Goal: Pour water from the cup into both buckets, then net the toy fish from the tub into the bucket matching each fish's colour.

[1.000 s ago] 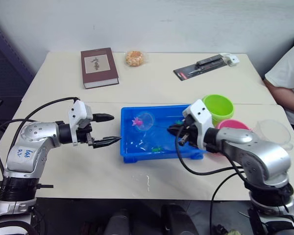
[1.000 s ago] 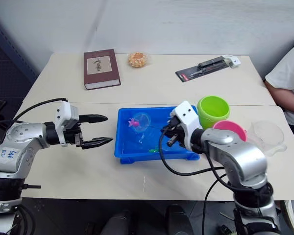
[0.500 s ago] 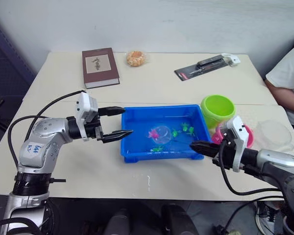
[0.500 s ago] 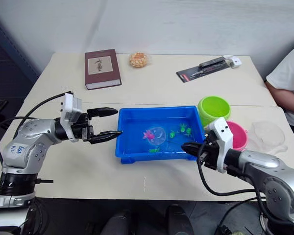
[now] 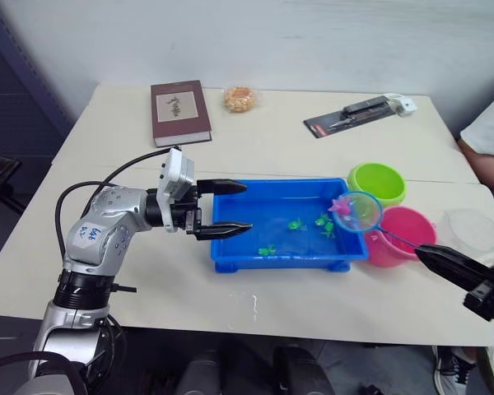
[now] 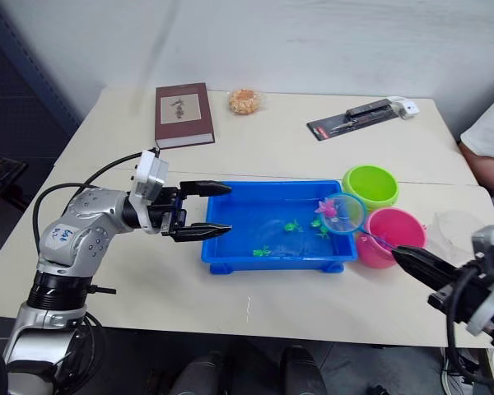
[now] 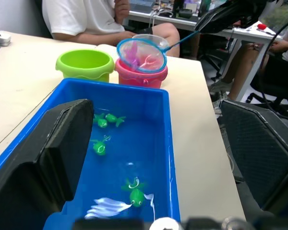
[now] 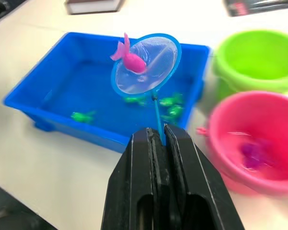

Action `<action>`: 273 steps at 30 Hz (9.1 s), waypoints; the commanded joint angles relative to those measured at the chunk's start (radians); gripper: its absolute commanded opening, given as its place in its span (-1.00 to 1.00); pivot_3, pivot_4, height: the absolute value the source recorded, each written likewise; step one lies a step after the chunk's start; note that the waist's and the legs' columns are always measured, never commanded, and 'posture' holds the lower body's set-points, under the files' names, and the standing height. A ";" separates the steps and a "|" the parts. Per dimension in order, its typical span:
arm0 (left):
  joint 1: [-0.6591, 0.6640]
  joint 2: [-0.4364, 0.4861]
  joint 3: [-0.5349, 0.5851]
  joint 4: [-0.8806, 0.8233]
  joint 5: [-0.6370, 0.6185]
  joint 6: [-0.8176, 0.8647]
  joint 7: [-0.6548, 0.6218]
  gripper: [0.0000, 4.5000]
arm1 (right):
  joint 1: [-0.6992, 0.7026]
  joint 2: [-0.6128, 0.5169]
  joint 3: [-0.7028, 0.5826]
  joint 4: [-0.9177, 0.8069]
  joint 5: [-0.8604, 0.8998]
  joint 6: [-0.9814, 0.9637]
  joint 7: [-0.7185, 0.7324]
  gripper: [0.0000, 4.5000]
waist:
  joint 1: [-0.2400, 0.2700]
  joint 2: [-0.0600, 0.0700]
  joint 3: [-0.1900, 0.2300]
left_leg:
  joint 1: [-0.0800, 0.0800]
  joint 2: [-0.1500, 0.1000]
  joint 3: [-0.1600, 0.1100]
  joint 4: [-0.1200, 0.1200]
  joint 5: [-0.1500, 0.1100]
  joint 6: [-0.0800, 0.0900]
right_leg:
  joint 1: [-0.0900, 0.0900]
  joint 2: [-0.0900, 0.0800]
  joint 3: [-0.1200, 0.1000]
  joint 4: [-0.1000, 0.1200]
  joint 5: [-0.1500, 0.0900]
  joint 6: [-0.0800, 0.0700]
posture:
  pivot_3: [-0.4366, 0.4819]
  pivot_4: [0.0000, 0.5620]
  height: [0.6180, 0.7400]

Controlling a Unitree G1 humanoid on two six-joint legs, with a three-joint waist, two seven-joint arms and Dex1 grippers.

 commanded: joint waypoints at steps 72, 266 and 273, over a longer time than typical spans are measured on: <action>0.197 0.073 0.118 -0.112 0.046 -0.064 0.171 1.00 | -0.602 -0.467 1.098 0.480 -0.854 -0.899 0.394 -1.00 | -0.009 0.002 0.000 | 0.004 -0.002 -0.005 0.001 0.000 0.002 | 0.009 -0.004 -0.003 -0.009 0.001 0.002 | -0.05 -0.47 0.97; 0.162 0.108 0.082 -0.099 0.049 -0.023 0.153 1.00 | -0.738 -0.371 0.995 0.528 -0.678 -0.306 0.381 -1.00 | -0.006 0.005 0.002 | 0.001 -0.011 -0.005 -0.001 0.001 0.008 | 0.009 -0.019 -0.007 -0.015 0.004 0.007 | -0.05 -0.47 0.97; 0.178 0.111 0.095 -0.125 0.045 -0.005 0.166 1.00 | -0.765 -0.342 1.050 0.567 -0.707 -0.403 0.408 -1.00 | -0.006 0.005 0.002 | 0.001 -0.011 -0.006 -0.001 0.001 0.008 | 0.010 -0.018 -0.007 -0.016 0.004 0.007 | -0.05 -0.47 0.97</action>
